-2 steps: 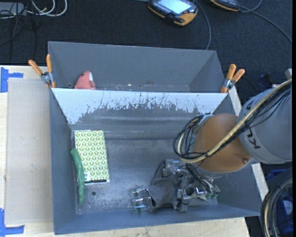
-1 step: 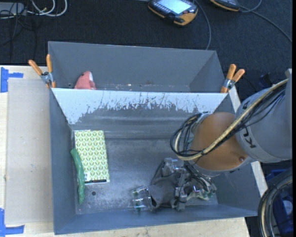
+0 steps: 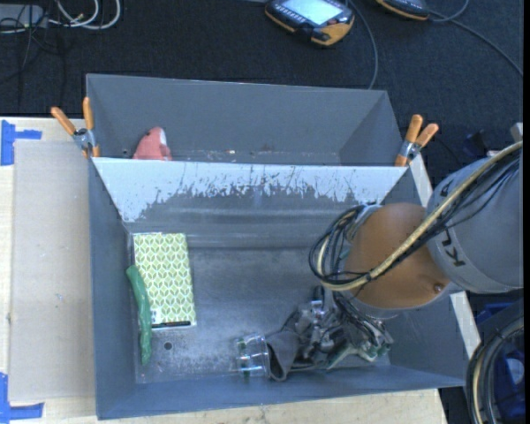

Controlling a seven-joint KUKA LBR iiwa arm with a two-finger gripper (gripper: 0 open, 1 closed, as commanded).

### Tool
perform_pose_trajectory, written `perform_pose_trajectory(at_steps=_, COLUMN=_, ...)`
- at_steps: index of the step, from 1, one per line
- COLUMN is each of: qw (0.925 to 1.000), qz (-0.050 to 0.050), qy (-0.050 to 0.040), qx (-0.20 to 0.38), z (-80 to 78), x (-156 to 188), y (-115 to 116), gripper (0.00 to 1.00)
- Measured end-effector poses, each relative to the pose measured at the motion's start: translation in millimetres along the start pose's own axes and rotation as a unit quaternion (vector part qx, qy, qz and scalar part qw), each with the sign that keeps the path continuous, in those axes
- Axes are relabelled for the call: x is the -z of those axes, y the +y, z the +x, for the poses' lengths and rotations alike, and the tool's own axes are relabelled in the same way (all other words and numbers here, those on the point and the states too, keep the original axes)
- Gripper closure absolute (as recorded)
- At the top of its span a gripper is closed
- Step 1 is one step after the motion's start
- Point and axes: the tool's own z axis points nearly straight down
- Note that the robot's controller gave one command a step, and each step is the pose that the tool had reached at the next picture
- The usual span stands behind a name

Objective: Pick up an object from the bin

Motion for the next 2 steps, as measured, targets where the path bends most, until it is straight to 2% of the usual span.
perform_pose_trajectory(at_steps=2, qw=1.0, qz=0.0, qy=0.0012, qx=0.0, z=0.7, x=2.5, y=0.1, gripper=1.0)
